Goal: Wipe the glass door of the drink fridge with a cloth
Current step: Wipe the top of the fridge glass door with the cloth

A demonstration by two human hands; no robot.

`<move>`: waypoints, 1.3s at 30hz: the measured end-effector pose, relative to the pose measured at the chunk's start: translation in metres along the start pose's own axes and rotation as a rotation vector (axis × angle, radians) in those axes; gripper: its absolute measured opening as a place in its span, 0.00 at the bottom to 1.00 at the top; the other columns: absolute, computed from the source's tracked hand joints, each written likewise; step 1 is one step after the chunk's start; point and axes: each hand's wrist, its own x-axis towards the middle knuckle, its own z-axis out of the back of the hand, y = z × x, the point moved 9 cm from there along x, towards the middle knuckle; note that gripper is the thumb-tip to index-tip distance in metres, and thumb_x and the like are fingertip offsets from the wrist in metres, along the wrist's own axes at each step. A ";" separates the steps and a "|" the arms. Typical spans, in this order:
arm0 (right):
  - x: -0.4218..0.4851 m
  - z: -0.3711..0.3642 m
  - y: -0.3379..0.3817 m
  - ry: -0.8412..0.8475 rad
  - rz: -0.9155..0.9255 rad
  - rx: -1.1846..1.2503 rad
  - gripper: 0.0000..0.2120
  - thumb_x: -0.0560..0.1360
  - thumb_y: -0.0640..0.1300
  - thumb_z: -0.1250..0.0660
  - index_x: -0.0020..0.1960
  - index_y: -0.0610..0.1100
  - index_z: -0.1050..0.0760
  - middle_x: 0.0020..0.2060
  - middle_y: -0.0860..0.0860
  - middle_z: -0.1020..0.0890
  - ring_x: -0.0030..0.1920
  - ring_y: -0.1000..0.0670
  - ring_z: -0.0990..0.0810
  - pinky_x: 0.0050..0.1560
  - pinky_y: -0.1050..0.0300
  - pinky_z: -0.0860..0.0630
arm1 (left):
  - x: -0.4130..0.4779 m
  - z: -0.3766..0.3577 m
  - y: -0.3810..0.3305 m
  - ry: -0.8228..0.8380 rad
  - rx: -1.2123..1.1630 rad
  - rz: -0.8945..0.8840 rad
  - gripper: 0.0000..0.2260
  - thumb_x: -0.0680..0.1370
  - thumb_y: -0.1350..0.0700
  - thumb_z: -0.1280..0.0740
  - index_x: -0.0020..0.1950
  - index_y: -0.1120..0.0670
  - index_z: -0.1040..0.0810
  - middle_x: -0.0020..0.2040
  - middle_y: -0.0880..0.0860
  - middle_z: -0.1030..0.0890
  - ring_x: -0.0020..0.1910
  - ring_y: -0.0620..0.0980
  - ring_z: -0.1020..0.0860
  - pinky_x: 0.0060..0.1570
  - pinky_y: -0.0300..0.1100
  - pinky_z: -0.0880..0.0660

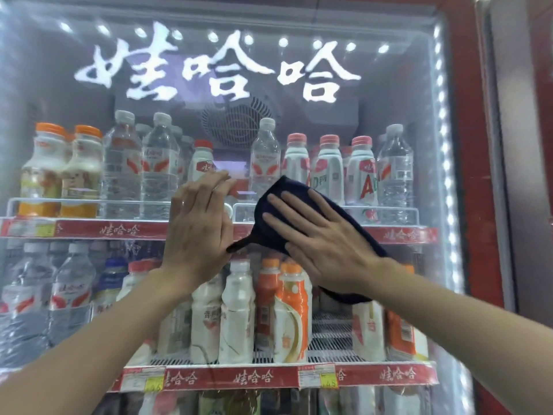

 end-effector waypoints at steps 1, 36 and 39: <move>0.008 0.003 -0.011 0.013 0.035 -0.018 0.27 0.87 0.51 0.52 0.84 0.49 0.49 0.83 0.48 0.51 0.83 0.47 0.56 0.82 0.41 0.55 | 0.000 0.000 0.002 0.007 -0.005 -0.002 0.22 0.78 0.61 0.42 0.72 0.58 0.29 0.71 0.56 0.27 0.71 0.54 0.33 0.70 0.55 0.36; 0.069 0.008 0.035 -0.124 -0.297 0.020 0.29 0.85 0.52 0.53 0.83 0.42 0.50 0.83 0.46 0.50 0.83 0.46 0.54 0.82 0.40 0.51 | -0.025 0.027 0.081 0.111 0.052 -0.109 0.22 0.79 0.55 0.41 0.73 0.59 0.31 0.73 0.56 0.31 0.73 0.56 0.34 0.73 0.54 0.38; 0.060 -0.003 0.073 0.001 0.076 0.026 0.29 0.86 0.53 0.51 0.84 0.45 0.51 0.83 0.49 0.50 0.83 0.48 0.54 0.82 0.43 0.54 | -0.029 0.042 0.104 0.086 0.065 -0.048 0.24 0.77 0.58 0.40 0.73 0.60 0.31 0.72 0.57 0.30 0.72 0.56 0.33 0.72 0.54 0.38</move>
